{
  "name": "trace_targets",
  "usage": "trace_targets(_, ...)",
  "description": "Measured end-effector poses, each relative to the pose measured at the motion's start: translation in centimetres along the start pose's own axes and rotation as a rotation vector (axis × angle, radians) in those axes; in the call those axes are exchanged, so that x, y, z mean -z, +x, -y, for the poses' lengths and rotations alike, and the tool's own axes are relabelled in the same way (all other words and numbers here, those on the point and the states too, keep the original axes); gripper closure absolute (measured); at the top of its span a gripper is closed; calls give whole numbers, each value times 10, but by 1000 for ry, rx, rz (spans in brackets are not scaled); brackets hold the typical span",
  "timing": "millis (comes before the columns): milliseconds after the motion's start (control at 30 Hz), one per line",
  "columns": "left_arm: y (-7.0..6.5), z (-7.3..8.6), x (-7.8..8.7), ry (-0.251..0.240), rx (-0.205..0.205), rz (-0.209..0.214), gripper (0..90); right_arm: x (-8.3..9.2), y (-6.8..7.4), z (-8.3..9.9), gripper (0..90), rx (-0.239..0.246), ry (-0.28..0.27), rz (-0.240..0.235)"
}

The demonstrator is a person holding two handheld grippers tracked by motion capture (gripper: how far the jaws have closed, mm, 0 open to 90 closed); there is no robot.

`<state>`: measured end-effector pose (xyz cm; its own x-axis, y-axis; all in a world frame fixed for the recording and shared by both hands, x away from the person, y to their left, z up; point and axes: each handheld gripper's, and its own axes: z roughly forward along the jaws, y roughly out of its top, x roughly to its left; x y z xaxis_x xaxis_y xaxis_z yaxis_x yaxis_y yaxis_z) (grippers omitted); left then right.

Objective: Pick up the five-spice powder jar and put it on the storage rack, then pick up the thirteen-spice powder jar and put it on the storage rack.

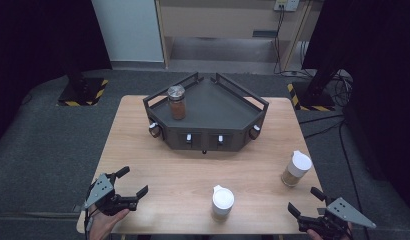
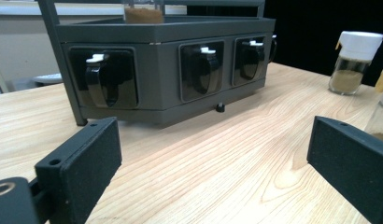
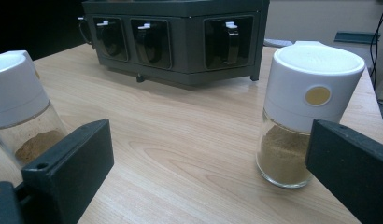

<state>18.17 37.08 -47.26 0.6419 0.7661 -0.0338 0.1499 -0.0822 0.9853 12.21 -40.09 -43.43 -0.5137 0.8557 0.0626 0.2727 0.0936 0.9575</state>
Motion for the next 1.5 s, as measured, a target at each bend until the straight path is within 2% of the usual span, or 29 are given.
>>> trace_targets(633, 2, 2, 1, 9, 12, 6, 6, 0, 0, 0, 14, 0, 0, -2)
trace_targets(1133, 1, 0, 0, 28, -5, 14, 6, -2, 1, -3, 16, -1, 0, -16)
trace_targets(1267, 2, 0, -1, 36, -9, 17, 6, -2, 1, -8, 17, 1, -9, -36)
trace_targets(1500, 2, 0, -1, 40, -5, 20, 5, -6, 4, -23, 20, 21, -22, -106)
